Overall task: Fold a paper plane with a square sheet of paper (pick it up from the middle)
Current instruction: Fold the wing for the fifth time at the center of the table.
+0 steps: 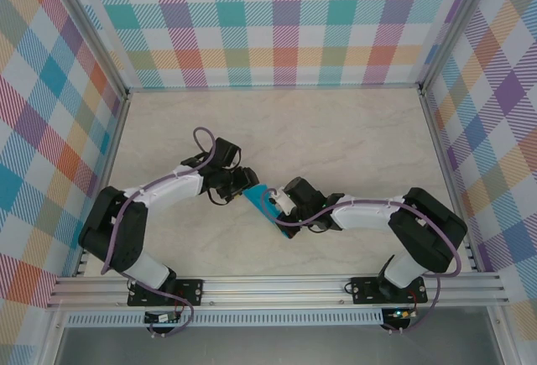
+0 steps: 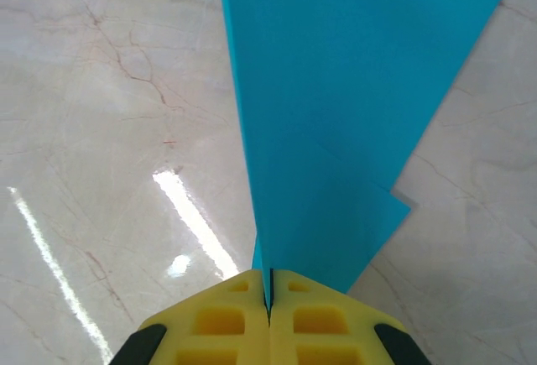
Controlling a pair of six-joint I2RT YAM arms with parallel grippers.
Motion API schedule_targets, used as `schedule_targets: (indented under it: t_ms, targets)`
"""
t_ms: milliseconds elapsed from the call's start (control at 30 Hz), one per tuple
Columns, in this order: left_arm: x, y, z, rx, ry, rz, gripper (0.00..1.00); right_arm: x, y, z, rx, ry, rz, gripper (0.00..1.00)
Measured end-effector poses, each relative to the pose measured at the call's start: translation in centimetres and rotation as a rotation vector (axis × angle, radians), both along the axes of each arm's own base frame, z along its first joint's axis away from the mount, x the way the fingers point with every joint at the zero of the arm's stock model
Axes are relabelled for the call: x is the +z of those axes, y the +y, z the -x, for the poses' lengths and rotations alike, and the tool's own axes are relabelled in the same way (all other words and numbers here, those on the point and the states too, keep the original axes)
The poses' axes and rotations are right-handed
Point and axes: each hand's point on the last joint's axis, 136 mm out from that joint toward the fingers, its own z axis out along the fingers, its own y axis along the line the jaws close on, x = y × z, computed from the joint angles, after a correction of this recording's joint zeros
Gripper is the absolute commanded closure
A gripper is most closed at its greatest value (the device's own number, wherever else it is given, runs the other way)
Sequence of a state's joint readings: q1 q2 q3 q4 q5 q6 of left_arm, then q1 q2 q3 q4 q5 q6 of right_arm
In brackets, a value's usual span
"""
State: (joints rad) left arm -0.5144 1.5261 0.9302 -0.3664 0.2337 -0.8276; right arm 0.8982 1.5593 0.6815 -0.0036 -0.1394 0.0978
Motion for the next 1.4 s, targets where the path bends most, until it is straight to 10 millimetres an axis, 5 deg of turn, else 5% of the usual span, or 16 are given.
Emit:
schedule_targets:
  t_ms: [267, 933, 1400]
  targets:
    - [2.4, 2.3, 0.9, 0.091, -0.096, -0.007, 0.35, 0.2, 0.6, 0.0, -0.037, 0.086, -0.078, 0.96]
    - [0.9, 3.4, 2.4, 0.163, -0.062, 0.009, 0.36, -1.2, 1.4, 0.2, -0.092, 0.249, -0.109, 0.94]
    - [0.2, 2.2, 2.7, 0.162, -0.074, 0.120, 0.63, -1.3, 0.6, -0.2, -0.190, 0.413, -0.196, 0.95]
